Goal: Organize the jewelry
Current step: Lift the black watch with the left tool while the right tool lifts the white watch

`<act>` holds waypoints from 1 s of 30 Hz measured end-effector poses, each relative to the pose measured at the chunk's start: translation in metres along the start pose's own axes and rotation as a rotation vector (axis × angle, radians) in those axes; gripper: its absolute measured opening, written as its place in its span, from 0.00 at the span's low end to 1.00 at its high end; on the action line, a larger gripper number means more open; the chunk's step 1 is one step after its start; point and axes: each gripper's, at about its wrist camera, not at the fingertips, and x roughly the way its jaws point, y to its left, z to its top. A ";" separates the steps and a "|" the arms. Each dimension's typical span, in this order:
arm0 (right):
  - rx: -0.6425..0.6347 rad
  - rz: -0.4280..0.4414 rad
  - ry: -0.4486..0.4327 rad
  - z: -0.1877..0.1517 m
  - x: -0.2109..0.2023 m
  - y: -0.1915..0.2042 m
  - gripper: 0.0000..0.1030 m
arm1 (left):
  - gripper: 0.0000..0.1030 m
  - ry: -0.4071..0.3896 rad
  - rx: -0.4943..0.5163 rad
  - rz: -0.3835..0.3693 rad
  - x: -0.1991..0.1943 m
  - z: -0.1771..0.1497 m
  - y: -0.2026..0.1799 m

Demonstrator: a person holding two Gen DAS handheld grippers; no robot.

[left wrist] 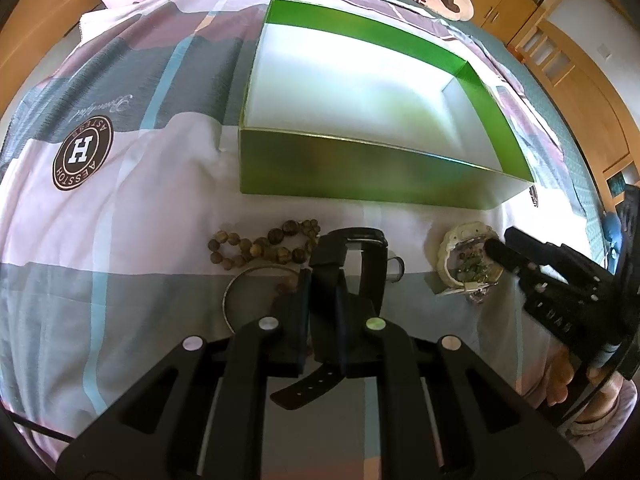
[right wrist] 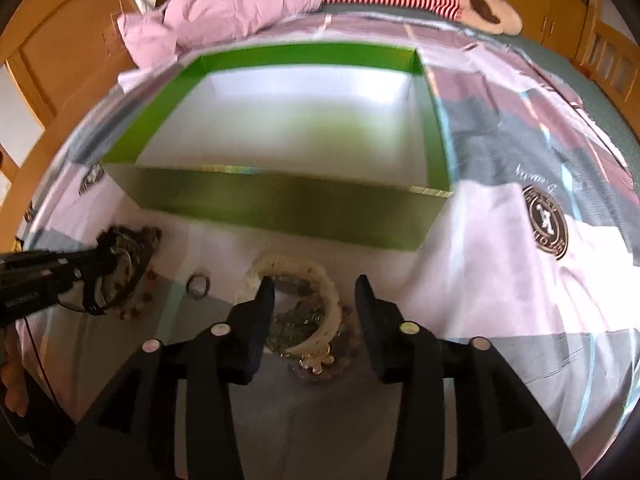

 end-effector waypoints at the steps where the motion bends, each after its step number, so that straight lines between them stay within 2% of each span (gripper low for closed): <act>1: -0.012 -0.010 0.011 -0.001 0.003 0.003 0.41 | 0.12 0.000 -0.001 0.001 0.001 0.001 -0.001; 3: -0.036 -0.023 0.034 -0.003 0.010 0.007 0.37 | 0.12 0.001 -0.001 0.004 0.002 0.001 -0.001; 5: -0.042 -0.040 0.036 -0.004 0.012 0.009 0.13 | 0.12 0.000 -0.001 0.006 0.003 0.001 -0.003; 6: -0.041 -0.036 0.029 -0.004 0.011 0.008 0.11 | 0.12 -0.003 0.000 0.004 0.003 0.001 -0.004; 10: 0.011 0.038 -0.048 0.001 -0.011 0.001 0.11 | 0.12 -0.036 0.006 -0.015 -0.007 0.003 -0.007; 14: 0.001 0.069 -0.139 0.005 -0.035 0.002 0.11 | 0.12 -0.091 0.021 -0.042 -0.018 0.004 -0.012; 20: -0.018 0.048 -0.089 0.002 -0.021 0.004 0.11 | 0.12 -0.074 0.060 -0.008 -0.008 0.000 -0.024; 30: -0.026 0.034 -0.077 0.001 -0.016 0.007 0.11 | 0.12 -0.062 0.069 -0.004 -0.006 -0.002 -0.024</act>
